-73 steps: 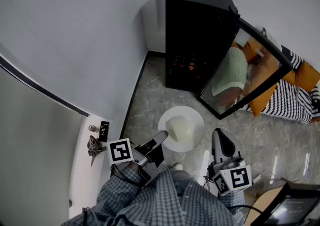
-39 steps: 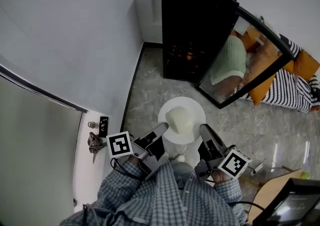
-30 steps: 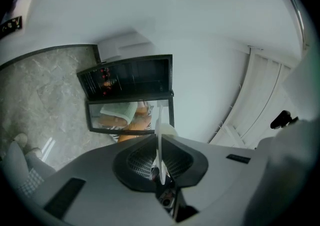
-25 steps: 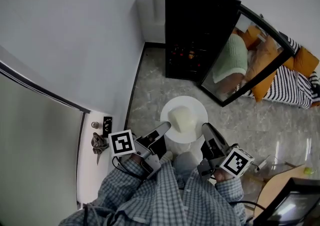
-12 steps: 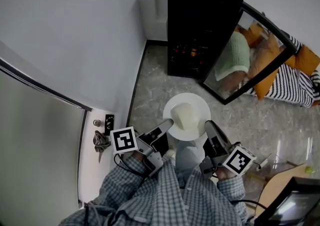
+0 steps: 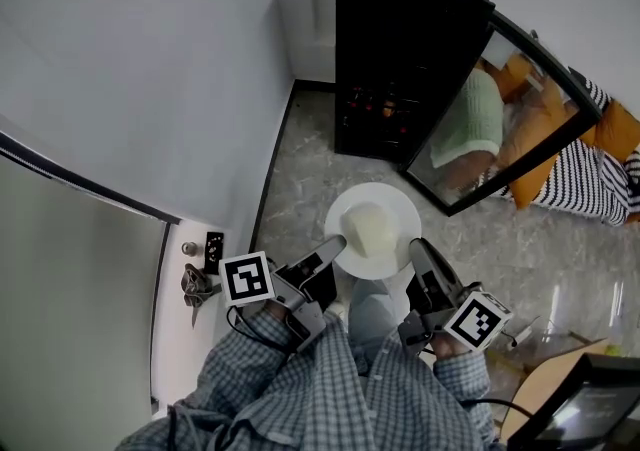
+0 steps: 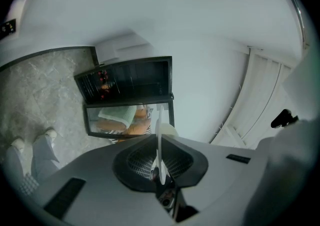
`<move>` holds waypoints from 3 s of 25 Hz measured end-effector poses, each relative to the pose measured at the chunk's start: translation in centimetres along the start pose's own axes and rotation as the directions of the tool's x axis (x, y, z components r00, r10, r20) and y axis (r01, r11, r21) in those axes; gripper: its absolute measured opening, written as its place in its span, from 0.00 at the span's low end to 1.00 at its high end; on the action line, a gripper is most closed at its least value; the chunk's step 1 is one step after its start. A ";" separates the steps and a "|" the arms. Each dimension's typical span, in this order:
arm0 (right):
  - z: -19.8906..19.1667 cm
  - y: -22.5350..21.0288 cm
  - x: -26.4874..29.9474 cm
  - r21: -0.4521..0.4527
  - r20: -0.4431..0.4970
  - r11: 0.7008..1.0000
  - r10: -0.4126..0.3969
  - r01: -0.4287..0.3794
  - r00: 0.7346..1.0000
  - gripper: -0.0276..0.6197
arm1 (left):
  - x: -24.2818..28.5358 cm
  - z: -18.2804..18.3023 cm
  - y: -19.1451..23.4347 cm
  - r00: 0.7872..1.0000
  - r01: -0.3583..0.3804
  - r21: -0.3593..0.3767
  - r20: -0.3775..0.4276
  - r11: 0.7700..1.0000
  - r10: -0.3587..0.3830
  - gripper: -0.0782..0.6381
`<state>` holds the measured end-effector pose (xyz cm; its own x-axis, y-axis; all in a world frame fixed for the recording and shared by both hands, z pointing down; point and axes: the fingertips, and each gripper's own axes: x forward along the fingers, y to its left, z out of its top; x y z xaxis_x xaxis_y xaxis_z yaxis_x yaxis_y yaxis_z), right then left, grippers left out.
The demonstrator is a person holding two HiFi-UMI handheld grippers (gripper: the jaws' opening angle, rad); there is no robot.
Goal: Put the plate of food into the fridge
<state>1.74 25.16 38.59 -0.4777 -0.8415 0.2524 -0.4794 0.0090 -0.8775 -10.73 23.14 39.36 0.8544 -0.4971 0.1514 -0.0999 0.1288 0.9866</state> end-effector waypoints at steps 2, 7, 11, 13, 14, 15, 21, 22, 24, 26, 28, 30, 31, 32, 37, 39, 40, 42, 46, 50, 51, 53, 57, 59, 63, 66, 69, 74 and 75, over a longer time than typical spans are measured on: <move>0.9 -0.4 0.6 -0.016 -0.006 1.000 0.004 -0.004 1.000 0.14 | 0.9 0.5 0.1 1.000 0.000 -0.003 0.004 1.000 0.000 0.14; 4.5 -2.4 2.9 0.010 -0.026 1.000 0.009 -0.008 1.000 0.14 | 4.9 2.5 0.0 1.000 -0.018 -0.017 0.017 1.000 0.019 0.14; 6.5 -3.1 4.2 -0.004 -0.039 1.000 0.023 -0.024 0.999 0.14 | 6.9 3.4 -0.2 0.999 -0.018 -0.018 0.033 1.000 0.018 0.14; 7.4 -3.3 4.9 0.006 -0.041 0.999 0.032 -0.032 0.999 0.14 | 7.7 4.0 -0.4 0.999 -0.016 -0.019 0.041 1.000 0.017 0.14; 7.8 -3.4 5.2 0.007 -0.044 0.999 0.035 -0.035 0.998 0.14 | 8.2 4.3 -0.5 0.999 -0.017 -0.019 0.045 1.000 0.018 0.14; 8.3 -3.5 5.5 0.005 -0.047 0.999 0.038 -0.038 0.998 0.14 | 8.6 4.6 -0.6 0.999 -0.018 -0.018 0.050 1.000 0.019 0.14; 12.3 -5.0 8.2 0.002 -0.074 0.999 0.044 -0.044 0.996 0.14 | 12.6 6.9 -1.0 0.996 -0.027 -0.037 0.088 0.999 0.030 0.14; 12.9 -5.3 8.6 0.000 -0.080 0.999 0.042 -0.042 0.996 0.14 | 13.3 7.3 -0.9 0.995 -0.028 -0.040 0.093 0.999 0.032 0.14; 13.4 -5.8 9.0 -0.014 -0.091 0.999 0.039 -0.040 0.995 0.14 | 13.9 7.5 -0.8 0.994 -0.029 -0.038 0.101 0.999 0.032 0.14; 13.6 -5.7 9.1 -0.028 -0.098 0.999 0.041 -0.044 0.994 0.14 | 14.0 7.6 -0.9 0.994 -0.021 -0.035 0.108 0.999 0.025 0.14; 13.6 -5.5 9.2 -0.032 -0.099 0.998 0.049 -0.053 0.994 0.14 | 13.9 7.6 -1.1 0.993 -0.012 -0.036 0.116 0.999 0.016 0.14; 13.7 -5.4 9.3 -0.032 -0.100 0.998 0.058 -0.061 0.993 0.14 | 13.9 7.6 -1.1 0.992 -0.005 -0.036 0.125 0.999 0.010 0.14; 13.9 -5.3 9.3 -0.035 -0.102 0.997 0.060 -0.064 0.993 0.14 | 14.0 7.7 -1.2 0.992 -0.002 -0.035 0.128 0.999 0.006 0.14; 14.0 -5.3 9.4 -0.039 -0.105 0.997 0.062 -0.066 0.993 0.14 | 14.1 7.7 -1.2 0.991 0.002 -0.033 0.131 0.999 0.003 0.14; 16.3 -6.5 10.5 -0.034 -0.117 0.997 0.069 -0.073 0.991 0.14 | 16.6 8.5 -1.4 0.990 0.002 -0.037 0.144 0.999 0.003 0.14; 17.5 -7.5 11.1 -0.020 -0.123 0.997 0.072 -0.075 0.990 0.14 | 18.1 9.0 -1.1 0.989 -0.018 -0.038 0.146 0.999 0.023 0.14; 17.9 -8.0 11.3 -0.013 -0.125 0.997 0.072 -0.074 0.990 0.14 | 18.7 9.2 -1.0 0.989 -0.026 -0.035 0.145 0.999 0.031 0.14; 18.1 -8.7 11.4 0.001 -0.130 0.998 0.066 -0.066 0.989 0.14 | 19.2 9.2 -0.8 0.989 -0.036 -0.031 0.142 0.999 0.040 0.14; 18.2 -9.5 11.4 0.021 -0.132 0.998 0.053 -0.051 0.990 0.14 | 19.8 9.1 -0.4 0.989 -0.052 -0.042 0.137 0.998 0.057 0.14; 18.8 -10.1 12.1 0.025 -0.130 0.999 0.044 -0.041 0.990 0.14 | 20.6 9.7 -0.1 0.989 -0.058 -0.045 0.130 0.997 0.064 0.14; 19.0 -10.2 12.3 0.021 -0.132 0.999 0.040 -0.038 0.990 0.14 | 20.8 9.9 0.0 0.990 -0.058 -0.049 0.129 0.997 0.064 0.14; 19.2 -10.5 12.9 0.021 -0.133 0.999 0.035 -0.033 0.990 0.14 | 21.2 10.5 0.3 0.990 -0.059 -0.056 0.128 0.997 0.066 0.14; 19.7 -10.9 14.3 0.023 -0.130 0.999 0.032 -0.029 0.991 0.14 | 22.1 11.9 0.6 0.990 -0.048 -0.074 0.126 0.996 0.057 0.14; 19.9 -10.7 15.0 0.018 -0.128 0.999 0.033 -0.031 0.991 0.14 | 22.3 12.6 0.8 0.991 -0.047 -0.084 0.124 0.995 0.057 0.14; 20.7 -11.0 17.2 0.016 -0.122 1.000 0.020 -0.018 0.992 0.14 | 23.1 14.9 1.2 0.992 -0.055 -0.087 0.112 0.995 0.065 0.14; 21.1 -11.2 19.0 0.035 -0.111 0.999 0.010 -0.007 0.994 0.14 | 23.6 16.6 1.5 0.992 -0.057 -0.100 0.106 0.993 0.068 0.14; 21.3 -11.4 20.4 0.051 -0.098 0.999 -0.001 0.006 0.995 0.14 | 24.2 18.1 1.7 0.993 -0.061 -0.096 0.094 0.993 0.070 0.14; 21.4 -12.3 22.6 0.056 -0.096 0.998 -0.037 0.042 0.995 0.14 | 25.0 20.3 2.5 0.995 -0.068 -0.100 0.059 0.993 0.074 0.14; 21.3 -12.4 23.1 0.057 -0.095 0.997 -0.044 0.049 0.995 0.14 | 25.1 20.8 2.7 0.996 -0.069 -0.106 0.055 0.992 0.075 0.14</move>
<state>12.40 -5.88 46.63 -0.5240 -0.7860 0.3281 -0.4595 -0.0635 -0.8859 -0.12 -6.82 47.12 0.8154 -0.5321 0.2281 -0.1041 0.2527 0.9619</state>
